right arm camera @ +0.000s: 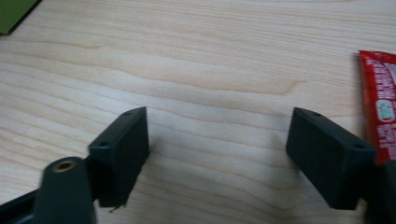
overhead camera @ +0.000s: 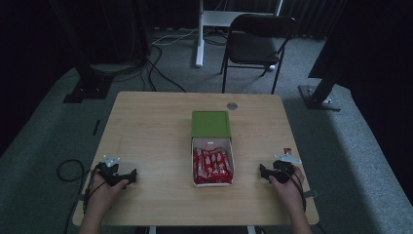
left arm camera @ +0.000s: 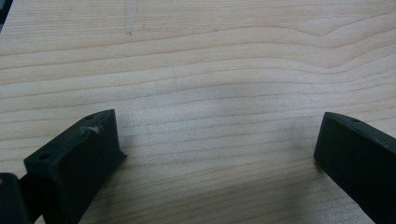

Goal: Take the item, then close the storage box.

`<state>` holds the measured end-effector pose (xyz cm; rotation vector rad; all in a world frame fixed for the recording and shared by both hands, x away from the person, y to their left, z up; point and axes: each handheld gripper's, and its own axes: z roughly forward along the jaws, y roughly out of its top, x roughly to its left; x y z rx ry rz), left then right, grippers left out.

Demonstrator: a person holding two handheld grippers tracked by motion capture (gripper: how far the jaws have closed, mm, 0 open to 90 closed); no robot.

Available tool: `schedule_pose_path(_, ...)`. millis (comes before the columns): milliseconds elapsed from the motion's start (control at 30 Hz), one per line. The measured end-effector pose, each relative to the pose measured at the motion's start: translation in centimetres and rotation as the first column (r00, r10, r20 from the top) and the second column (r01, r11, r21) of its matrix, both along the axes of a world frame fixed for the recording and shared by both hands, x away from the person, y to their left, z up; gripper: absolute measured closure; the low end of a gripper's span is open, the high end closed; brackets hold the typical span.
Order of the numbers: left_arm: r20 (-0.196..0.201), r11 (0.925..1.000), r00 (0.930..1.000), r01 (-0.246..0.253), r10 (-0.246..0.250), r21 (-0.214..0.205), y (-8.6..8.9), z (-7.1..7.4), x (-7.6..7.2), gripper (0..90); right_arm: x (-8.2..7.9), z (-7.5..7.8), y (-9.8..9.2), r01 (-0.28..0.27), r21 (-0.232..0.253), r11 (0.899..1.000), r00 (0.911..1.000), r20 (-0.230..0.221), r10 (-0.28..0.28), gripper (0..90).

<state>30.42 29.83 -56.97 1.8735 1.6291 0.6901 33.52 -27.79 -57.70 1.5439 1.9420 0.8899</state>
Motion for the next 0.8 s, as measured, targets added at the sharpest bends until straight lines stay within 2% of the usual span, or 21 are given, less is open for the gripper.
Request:
schedule_pose_path(100, 0.000, 1.0000, 1.0000, 0.000, 0.000, 0.000, 0.0, 0.0, 0.0, 1.1, 0.0, 0.0, 0.0, 0.002, -0.004, 1.000, 1.0000, -0.007, -0.002, 14.1)
schedule_pose_path(467, -0.001, 1.0000, 1.0000, 0.007, -0.007, 0.005, -0.1, 0.0, 0.0, 1.2, 0.0, 0.0, 0.1, 0.011, -0.007, 1.000, 0.9999, -0.012, -0.011, 13.2)
schedule_pose_path(567, 0.009, 0.9971, 0.9975, 0.070, -0.070, 0.030, -0.5, 0.1, -0.1, 1.3, 0.0, 0.2, 0.2, 0.000, -0.018, 1.000, 0.9998, -0.020, 0.000, 13.6)
schedule_pose_path(667, 0.012, 0.9882, 0.9895, 0.143, -0.144, 0.054, -1.2, 0.3, -0.1, 1.3, -0.1, 0.7, 0.5, -0.016, -0.012, 1.000, 0.9999, -0.004, 0.016, 13.6)
schedule_pose_path(800, 0.034, 0.9796, 0.9790, 0.201, -0.201, 0.012, -2.3, 0.9, -0.1, 1.3, -0.2, 1.5, 1.1, -0.048, 0.008, 0.999, 0.9988, 0.015, 0.047, 13.5)
